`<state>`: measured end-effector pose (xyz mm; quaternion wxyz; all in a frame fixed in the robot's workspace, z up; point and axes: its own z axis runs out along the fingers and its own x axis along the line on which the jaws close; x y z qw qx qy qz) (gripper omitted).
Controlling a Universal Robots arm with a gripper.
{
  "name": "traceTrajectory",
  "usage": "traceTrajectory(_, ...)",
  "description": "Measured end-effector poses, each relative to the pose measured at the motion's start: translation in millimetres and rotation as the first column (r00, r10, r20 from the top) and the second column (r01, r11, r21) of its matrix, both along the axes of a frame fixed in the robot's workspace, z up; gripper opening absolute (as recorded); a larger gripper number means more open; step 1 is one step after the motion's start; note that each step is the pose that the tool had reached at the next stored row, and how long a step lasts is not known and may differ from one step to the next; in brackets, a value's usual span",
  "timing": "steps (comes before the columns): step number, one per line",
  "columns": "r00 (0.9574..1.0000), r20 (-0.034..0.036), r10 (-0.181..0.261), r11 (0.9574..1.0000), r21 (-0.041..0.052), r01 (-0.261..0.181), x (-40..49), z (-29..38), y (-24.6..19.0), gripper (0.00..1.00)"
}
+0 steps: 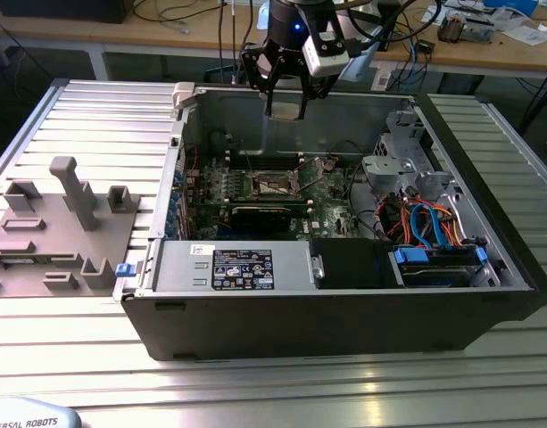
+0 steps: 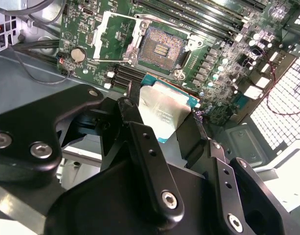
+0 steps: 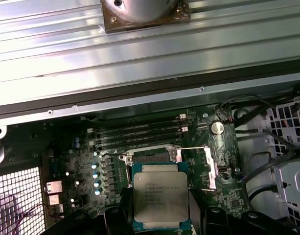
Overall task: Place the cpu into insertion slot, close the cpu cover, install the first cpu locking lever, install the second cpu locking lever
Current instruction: 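Place the cpu into insertion slot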
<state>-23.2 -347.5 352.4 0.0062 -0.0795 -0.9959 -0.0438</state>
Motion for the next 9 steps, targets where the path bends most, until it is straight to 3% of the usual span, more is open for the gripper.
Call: traceTrajectory(9,1.0000,0.0000,-0.010,1.0000,0.0000,0.010,0.0,-0.1,0.0,0.54)
